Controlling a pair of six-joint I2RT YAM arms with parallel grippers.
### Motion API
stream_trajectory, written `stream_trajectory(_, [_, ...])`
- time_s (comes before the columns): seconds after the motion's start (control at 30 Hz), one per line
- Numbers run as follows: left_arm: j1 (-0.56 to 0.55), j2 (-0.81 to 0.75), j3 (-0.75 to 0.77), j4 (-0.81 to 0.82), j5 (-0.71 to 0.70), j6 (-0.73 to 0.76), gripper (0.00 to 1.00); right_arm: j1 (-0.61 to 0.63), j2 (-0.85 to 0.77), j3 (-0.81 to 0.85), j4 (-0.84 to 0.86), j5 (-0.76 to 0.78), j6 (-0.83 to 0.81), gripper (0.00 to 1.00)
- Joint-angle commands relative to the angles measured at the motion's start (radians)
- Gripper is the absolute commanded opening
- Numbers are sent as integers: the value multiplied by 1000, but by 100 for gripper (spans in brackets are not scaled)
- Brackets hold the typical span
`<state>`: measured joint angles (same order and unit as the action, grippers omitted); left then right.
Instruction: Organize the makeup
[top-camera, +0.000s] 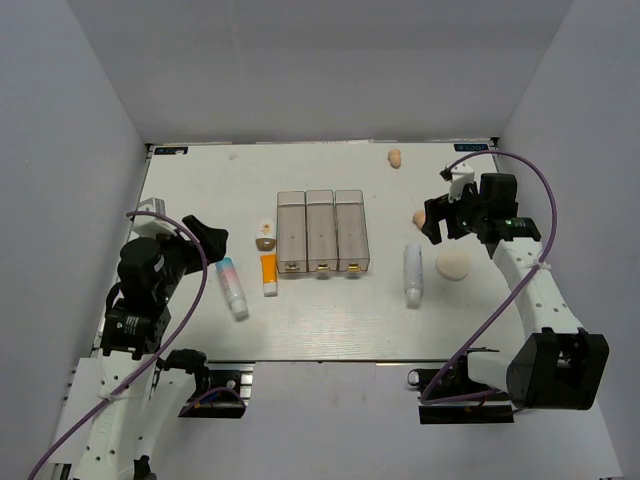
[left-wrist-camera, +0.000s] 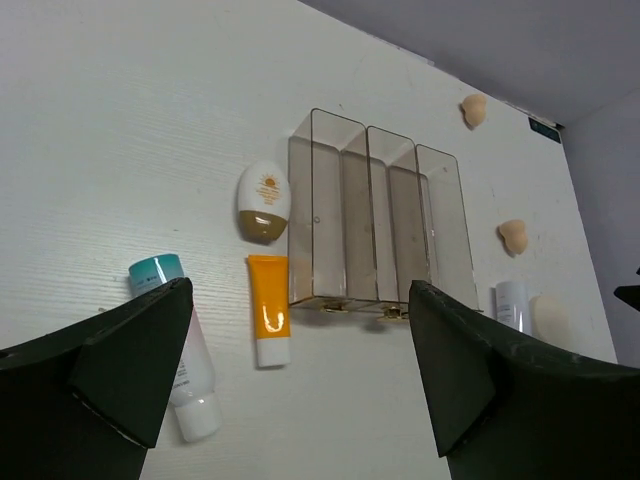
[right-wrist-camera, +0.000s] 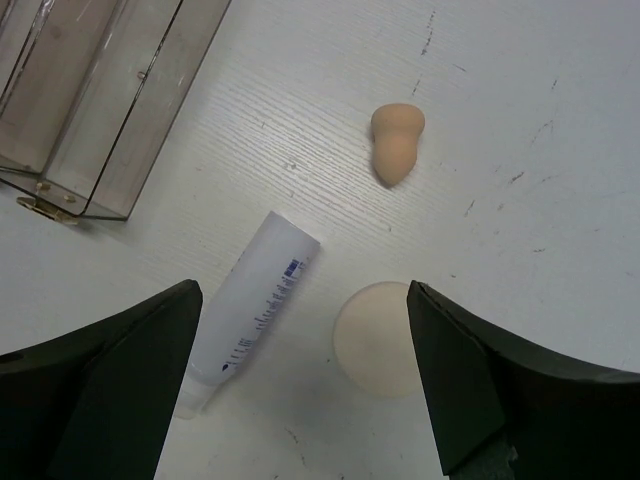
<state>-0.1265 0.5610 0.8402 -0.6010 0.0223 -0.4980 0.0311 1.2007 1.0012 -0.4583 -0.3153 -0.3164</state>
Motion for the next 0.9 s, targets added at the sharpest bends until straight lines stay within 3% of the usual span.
stream_trajectory(0.0, [-1,-4,-16,15,64,-2,98,0,13,62,-13,13,-23,89])
stream_trajectory(0.3, [8,65,-24,49,125,68,98,1,65,119,-33,-48,-154,89])
stream_trajectory(0.4, [8,89,-26,76,160,90,95,1,106,143,13,-11,-98,89])
stream_trajectory(0.43, [8,97,-29,86,174,96,88,3,123,186,24,-7,-93,86])
stream_trajectory(0.47, [8,102,-33,95,207,107,66,3,161,207,38,4,-83,66])
stream_trajectory(0.5, [8,106,-45,113,224,111,51,1,181,229,61,15,-44,49])
stream_trajectory(0.57, [8,102,-67,135,264,122,28,6,250,292,124,47,-9,22])
stream_trajectory(0.6, [-2,100,-102,162,268,122,18,4,276,312,142,54,29,21])
stream_trajectory(0.63, [-2,97,-118,173,272,121,16,7,277,350,174,67,51,21])
stream_trajectory(0.67, [-2,106,-124,176,292,107,18,3,345,365,190,76,69,21])
stream_trajectory(0.7, [13,114,-109,161,298,98,33,4,370,382,204,78,101,51])
stream_trajectory(0.73, [13,126,-96,153,300,92,45,4,423,417,233,64,114,61])
stream_trajectory(0.77, [13,146,-90,152,297,87,60,6,453,433,233,58,132,62])
stream_trajectory(0.8, [4,151,-90,155,291,84,74,7,486,453,262,52,176,68])
stream_trajectory(0.87, [4,180,-84,141,265,44,78,10,601,540,279,32,221,69])
